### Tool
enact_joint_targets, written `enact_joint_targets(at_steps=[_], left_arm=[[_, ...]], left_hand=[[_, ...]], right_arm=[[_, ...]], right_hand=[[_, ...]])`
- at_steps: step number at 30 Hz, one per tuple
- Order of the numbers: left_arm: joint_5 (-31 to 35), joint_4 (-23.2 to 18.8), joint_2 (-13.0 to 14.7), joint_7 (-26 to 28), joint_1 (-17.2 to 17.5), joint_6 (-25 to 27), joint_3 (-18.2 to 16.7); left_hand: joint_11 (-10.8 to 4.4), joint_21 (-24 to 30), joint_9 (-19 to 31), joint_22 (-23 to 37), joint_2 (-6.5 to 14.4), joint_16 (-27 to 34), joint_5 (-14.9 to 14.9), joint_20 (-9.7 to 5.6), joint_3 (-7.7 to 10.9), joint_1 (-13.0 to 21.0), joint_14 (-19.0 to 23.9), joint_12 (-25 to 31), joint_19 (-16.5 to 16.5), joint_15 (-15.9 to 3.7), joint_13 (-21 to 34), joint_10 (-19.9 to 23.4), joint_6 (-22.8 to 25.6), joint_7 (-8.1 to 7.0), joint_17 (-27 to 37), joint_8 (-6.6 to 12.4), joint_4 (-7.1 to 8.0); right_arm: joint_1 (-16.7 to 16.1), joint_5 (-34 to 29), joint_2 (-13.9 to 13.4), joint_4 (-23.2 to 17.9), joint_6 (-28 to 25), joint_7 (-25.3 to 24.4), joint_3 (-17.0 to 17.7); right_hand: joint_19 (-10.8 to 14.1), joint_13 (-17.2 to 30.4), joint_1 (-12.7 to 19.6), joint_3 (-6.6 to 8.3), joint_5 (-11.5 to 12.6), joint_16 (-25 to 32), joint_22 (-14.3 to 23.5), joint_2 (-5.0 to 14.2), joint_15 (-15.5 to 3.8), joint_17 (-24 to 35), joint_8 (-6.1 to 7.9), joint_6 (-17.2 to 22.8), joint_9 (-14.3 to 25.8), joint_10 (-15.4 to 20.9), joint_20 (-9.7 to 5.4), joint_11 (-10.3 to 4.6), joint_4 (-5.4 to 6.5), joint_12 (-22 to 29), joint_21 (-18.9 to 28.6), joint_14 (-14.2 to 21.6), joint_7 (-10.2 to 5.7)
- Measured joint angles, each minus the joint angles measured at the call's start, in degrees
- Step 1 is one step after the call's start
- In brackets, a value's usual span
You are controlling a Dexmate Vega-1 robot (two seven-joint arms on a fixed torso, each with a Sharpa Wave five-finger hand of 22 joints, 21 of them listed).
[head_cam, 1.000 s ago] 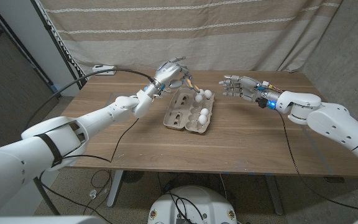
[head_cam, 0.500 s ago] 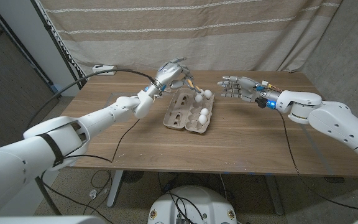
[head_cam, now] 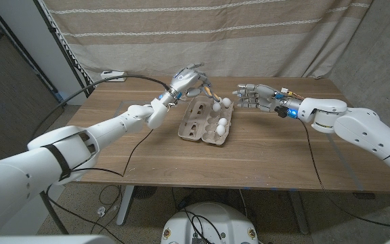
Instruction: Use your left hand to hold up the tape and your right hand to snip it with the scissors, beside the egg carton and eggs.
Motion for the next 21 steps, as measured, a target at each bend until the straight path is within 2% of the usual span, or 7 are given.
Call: enact_joint_targets(at_steps=[5,21], left_arm=[[-0.07,-0.01,-0.01,0.02,-0.01,0.00,0.05],[-0.27,-1.34,0.42,-0.04,0.56,0.56,-0.25]], left_hand=[[-0.01,0.00,0.00,0.00,-0.01,0.00,0.00,0.00,0.00,0.00,0.00,-0.40,0.00,0.00,0.05,0.40,0.11,0.11,-0.16,-0.43,0.00],[-0.01,0.00,0.00,0.00,-0.02,0.00,-0.03,0.00,0.00,0.00,0.00,-0.29,0.00,0.00,0.01,0.40,0.11,0.12,-0.42,-0.78,0.00]], right_arm=[[0.91,-0.06,0.30,-0.01,-0.53,0.43,-0.83],[3.84,-0.28,1.81,0.98,-1.83,2.13,-3.19]], right_hand=[[0.00,0.00,-0.24,-0.14,0.45,0.00,0.00,-0.13,0.00,0.00,0.79,-0.19,0.59,-0.07,0.00,0.07,0.14,0.00,0.00,0.00,0.02],[-0.40,0.01,-1.27,-0.31,0.45,0.00,-0.01,0.34,0.01,-0.01,0.80,0.36,0.48,-0.06,0.00,0.07,0.30,0.00,0.00,0.46,0.13]])
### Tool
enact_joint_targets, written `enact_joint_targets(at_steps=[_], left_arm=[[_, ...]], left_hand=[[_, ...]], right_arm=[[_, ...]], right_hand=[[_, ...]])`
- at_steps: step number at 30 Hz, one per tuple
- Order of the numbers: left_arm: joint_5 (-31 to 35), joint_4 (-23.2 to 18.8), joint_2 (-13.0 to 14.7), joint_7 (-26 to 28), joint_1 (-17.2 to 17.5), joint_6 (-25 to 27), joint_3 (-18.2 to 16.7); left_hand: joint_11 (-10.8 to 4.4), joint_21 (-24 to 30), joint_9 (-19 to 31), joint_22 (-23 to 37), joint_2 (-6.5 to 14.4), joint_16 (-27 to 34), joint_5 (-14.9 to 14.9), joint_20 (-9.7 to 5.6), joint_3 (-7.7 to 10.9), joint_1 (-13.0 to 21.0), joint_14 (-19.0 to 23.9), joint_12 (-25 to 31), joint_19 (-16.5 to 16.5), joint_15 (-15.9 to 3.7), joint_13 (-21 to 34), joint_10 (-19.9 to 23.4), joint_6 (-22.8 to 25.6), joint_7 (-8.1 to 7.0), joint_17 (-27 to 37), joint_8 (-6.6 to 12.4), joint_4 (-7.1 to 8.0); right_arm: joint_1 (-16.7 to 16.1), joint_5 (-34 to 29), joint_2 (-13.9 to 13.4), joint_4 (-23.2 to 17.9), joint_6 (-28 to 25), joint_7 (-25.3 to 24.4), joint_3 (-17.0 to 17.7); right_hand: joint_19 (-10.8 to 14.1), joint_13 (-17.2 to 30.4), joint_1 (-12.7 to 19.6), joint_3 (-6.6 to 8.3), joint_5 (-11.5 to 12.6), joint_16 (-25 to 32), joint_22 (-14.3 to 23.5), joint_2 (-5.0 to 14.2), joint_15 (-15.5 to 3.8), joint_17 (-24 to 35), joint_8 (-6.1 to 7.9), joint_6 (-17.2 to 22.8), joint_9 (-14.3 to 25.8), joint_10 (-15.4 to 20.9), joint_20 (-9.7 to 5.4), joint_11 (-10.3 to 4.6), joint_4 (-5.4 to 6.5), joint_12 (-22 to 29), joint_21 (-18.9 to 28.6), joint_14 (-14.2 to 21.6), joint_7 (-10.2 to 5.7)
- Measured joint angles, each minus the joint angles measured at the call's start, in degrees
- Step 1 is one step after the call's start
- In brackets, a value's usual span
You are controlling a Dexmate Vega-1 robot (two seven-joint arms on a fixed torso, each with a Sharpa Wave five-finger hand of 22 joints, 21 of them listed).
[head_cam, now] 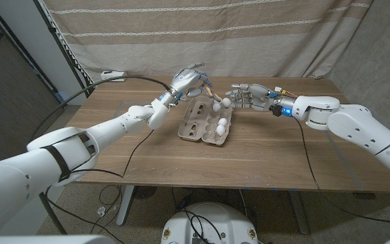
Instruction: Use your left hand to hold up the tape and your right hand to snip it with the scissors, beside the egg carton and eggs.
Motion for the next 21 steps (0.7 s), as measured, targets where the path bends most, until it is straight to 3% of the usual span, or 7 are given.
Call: enact_joint_targets(at_steps=[21], left_arm=[[-0.01,0.85,-0.34,-0.20,-0.40,-1.25,-0.09]], left_hand=[[-0.11,0.00,0.00,0.00,-0.80,0.00,-0.01,0.00,0.62,-0.07,0.00,-0.12,0.00,0.00,0.27,0.14,0.18,0.18,0.00,-0.30,0.31]], right_arm=[[3.15,-0.52,1.48,1.50,-1.36,1.99,-2.25]], right_hand=[[-0.52,0.01,-0.45,-0.23,0.00,0.00,-0.01,0.00,0.00,0.00,0.00,-0.01,-0.28,0.45,0.11,0.01,0.23,0.00,0.00,-0.01,0.00]])
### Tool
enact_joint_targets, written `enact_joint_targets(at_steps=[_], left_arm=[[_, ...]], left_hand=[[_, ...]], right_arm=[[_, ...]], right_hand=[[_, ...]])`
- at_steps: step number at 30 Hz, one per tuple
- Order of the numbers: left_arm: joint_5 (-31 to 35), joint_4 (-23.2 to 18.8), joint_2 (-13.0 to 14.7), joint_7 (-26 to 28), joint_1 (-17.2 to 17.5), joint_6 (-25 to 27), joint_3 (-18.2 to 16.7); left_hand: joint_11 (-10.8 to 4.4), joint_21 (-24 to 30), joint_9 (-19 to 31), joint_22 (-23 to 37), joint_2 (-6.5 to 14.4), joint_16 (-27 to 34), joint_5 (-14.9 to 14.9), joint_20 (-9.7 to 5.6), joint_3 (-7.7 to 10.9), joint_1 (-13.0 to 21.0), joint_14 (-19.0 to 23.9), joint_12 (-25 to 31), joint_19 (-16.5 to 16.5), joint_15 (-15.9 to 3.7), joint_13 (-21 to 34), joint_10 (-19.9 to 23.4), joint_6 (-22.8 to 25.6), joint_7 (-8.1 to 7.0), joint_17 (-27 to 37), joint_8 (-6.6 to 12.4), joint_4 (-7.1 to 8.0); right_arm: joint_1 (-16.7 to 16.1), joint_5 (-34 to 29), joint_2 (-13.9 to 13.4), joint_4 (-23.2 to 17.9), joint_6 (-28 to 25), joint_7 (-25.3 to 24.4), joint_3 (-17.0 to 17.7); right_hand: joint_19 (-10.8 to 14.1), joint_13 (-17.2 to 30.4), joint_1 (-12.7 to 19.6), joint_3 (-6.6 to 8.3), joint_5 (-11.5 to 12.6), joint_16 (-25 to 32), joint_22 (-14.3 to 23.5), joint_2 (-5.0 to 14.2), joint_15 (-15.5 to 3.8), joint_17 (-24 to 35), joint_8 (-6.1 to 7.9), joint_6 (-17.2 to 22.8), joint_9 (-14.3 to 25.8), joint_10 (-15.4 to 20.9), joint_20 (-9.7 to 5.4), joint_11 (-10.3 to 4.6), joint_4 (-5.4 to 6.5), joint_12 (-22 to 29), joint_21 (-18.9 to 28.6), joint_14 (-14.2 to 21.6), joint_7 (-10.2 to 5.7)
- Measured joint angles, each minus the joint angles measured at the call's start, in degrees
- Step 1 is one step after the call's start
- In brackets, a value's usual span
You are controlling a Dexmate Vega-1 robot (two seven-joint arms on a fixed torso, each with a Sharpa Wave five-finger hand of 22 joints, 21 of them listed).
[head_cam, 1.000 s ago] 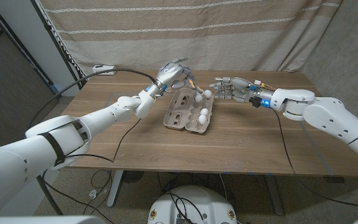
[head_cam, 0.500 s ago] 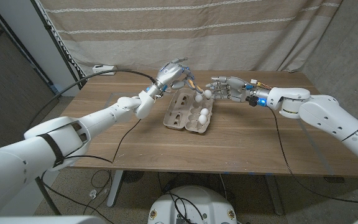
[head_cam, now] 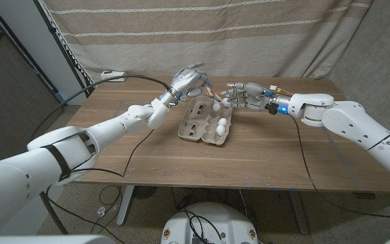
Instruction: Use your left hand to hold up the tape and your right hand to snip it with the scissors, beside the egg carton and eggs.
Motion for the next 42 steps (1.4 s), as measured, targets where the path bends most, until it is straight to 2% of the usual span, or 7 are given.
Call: enact_joint_targets(at_steps=[12,28,40,42], left_arm=[[-0.82,0.90,-0.57,-0.29,-0.47,-0.90,0.00],[-1.24,1.20,-0.82,-1.05,-0.79,-2.07,0.15],[-1.27,0.97,-0.84,-1.08,-0.80,-2.57,0.16],[-1.27,0.92,-0.83,-1.07,-0.80,-2.62,0.16]], left_hand=[[0.15,0.00,0.30,0.00,0.17,0.00,0.00,0.00,0.01,0.01,0.00,-0.39,0.00,0.00,0.11,0.30,0.53,-0.08,-0.26,-0.50,-0.01],[0.21,0.00,0.30,0.00,0.26,0.00,0.00,0.00,-0.17,0.08,0.00,-0.50,0.00,0.00,0.35,0.37,0.53,-0.07,-0.26,-0.68,0.17],[0.22,0.00,0.29,0.00,0.26,0.00,0.00,0.00,-0.17,0.08,0.00,-0.60,0.00,0.00,0.29,0.38,0.62,0.02,-0.25,-0.76,0.17],[0.22,0.00,0.29,0.00,0.26,0.00,0.00,0.00,-0.17,0.08,0.00,-0.66,0.00,0.00,0.42,0.38,0.62,0.02,-0.25,-0.86,0.17]], right_arm=[[1.09,-0.15,0.48,0.56,-0.53,1.13,-0.72],[2.11,-0.39,0.99,1.17,-0.61,2.49,-1.40],[2.00,-1.49,0.52,0.33,-0.81,1.38,-1.50],[1.93,-1.96,0.35,0.08,-0.82,1.16,-1.56]], right_hand=[[0.01,0.00,-0.64,0.00,0.00,0.00,0.00,0.64,0.00,0.00,-0.26,0.63,-0.41,0.51,0.00,-0.11,0.00,0.00,0.00,-0.45,0.00],[-0.51,0.00,-0.99,0.00,0.00,0.00,0.00,0.37,0.00,-0.01,-0.49,0.62,-0.53,1.03,-0.10,-0.20,0.00,0.00,0.00,-0.44,0.00],[-0.50,0.00,-2.00,-0.17,0.00,0.00,-0.01,0.47,0.06,-0.01,-0.49,0.62,-0.79,2.87,-0.10,-0.01,0.17,0.00,0.00,-0.99,0.00],[-0.50,0.00,-2.04,-0.24,0.00,0.00,-0.01,0.52,-0.12,-0.01,-0.90,0.62,-0.79,3.09,-0.10,-0.23,0.24,0.00,0.00,-1.17,0.00]])
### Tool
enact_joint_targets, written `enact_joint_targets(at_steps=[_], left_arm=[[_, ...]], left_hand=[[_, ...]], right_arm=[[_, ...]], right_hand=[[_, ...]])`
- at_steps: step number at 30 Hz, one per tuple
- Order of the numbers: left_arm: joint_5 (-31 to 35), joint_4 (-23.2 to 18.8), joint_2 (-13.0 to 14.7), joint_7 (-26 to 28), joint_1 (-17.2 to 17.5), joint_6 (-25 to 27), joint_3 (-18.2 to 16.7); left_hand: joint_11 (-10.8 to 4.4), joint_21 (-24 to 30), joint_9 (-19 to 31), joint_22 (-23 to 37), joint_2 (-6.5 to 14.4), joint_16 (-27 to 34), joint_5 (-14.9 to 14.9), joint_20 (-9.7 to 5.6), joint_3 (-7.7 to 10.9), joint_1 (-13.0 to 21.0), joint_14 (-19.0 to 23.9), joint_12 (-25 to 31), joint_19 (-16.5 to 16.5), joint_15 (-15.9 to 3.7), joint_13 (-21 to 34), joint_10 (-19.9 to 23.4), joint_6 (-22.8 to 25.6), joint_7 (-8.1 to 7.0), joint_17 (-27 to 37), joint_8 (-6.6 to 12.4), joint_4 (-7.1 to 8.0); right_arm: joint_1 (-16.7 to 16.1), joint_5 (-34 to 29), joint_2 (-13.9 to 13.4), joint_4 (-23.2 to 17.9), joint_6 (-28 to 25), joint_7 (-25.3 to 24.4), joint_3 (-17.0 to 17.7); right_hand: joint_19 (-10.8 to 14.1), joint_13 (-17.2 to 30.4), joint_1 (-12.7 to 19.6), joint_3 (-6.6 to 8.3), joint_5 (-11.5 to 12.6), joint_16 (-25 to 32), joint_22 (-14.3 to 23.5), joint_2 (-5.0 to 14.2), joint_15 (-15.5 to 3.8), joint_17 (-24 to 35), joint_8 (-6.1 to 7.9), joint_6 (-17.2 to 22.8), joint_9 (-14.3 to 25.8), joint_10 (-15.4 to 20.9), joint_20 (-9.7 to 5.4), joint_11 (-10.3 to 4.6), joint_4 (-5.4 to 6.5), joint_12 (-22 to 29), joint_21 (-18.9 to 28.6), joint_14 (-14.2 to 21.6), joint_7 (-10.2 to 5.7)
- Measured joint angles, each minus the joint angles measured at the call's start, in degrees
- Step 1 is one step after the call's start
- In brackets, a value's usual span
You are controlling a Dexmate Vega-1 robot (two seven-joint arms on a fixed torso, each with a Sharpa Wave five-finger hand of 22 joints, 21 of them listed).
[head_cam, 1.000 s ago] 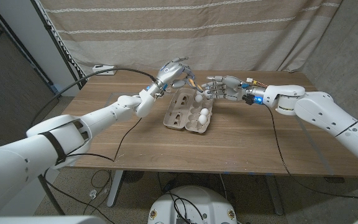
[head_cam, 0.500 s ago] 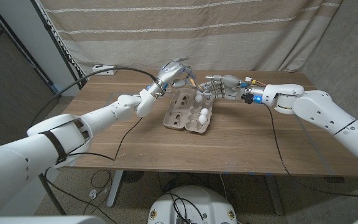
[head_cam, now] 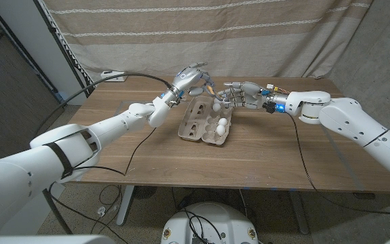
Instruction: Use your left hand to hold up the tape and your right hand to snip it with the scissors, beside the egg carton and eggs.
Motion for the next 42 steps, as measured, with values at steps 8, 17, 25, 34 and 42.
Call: enact_joint_targets(at_steps=[8,17,25,34,42], left_arm=[[0.05,-0.10,0.01,0.44,0.04,-0.02,-0.15],[0.26,-0.60,0.20,0.67,0.23,0.07,-0.36],[0.74,-1.45,0.53,0.67,0.49,0.55,-0.44],[1.58,-2.53,0.91,0.67,0.81,1.45,-0.44],[2.18,-2.93,0.95,0.68,0.93,1.99,-0.45]], left_hand=[[0.00,0.00,0.00,0.00,0.00,0.00,0.00,0.00,0.00,0.00,0.00,-0.02,0.00,0.00,0.09,0.00,0.00,0.01,0.00,-0.06,0.00],[0.01,0.00,0.00,0.00,0.00,0.00,0.00,0.00,0.01,0.00,0.13,-0.26,0.00,0.13,0.15,0.01,0.01,0.02,0.01,-0.12,-0.01],[0.00,0.00,-0.01,0.00,0.04,0.00,0.00,0.00,0.01,0.04,0.21,-0.45,0.00,0.21,0.16,0.05,0.03,0.03,0.01,-0.29,-0.01],[-0.08,0.00,-0.01,0.00,0.07,0.00,0.17,0.00,0.01,0.07,0.52,-0.35,0.00,-0.10,0.16,0.28,0.41,-0.20,0.14,-0.47,-0.01],[-0.08,0.00,-0.01,0.00,0.08,0.00,0.17,0.00,-0.02,0.08,0.62,-0.31,0.00,0.00,0.16,0.29,0.54,-0.08,0.33,-0.50,0.02]], right_arm=[[-0.08,-1.13,-0.69,-1.00,0.03,-0.27,-0.25],[0.39,-1.63,-0.88,-1.29,-0.13,0.31,-0.70],[1.08,-1.99,-0.81,-1.29,-0.64,0.77,-1.20],[1.67,-2.27,-0.63,-1.29,-1.26,1.07,-1.64],[2.45,-2.33,-0.26,-1.23,-1.88,1.33,-2.15]], right_hand=[[-0.93,0.00,-2.39,-0.49,-0.30,0.00,0.00,0.22,0.12,0.00,-0.21,2.06,-0.73,0.72,0.10,-0.09,0.48,0.00,0.00,-1.33,0.01],[-0.92,0.00,-4.31,-0.99,-0.30,0.00,0.00,0.22,0.11,0.00,-0.65,2.56,-1.06,1.32,0.09,-0.09,0.59,0.00,0.00,-1.33,0.11],[-0.92,0.00,-4.70,-0.99,-0.30,0.00,0.00,0.29,0.11,0.00,-1.09,2.87,-1.16,1.31,0.09,-0.09,0.59,0.00,0.00,-1.32,0.42],[-0.90,0.00,-4.74,-0.49,-0.29,0.00,0.00,0.25,0.22,0.00,-1.09,3.89,-1.53,2.28,0.08,0.04,0.09,0.00,0.00,-0.53,0.34],[-0.18,0.00,-2.91,0.69,-0.75,0.00,0.00,0.39,0.31,0.00,-1.55,6.46,-2.12,4.18,0.00,-0.08,0.03,0.00,0.00,0.15,0.92]])
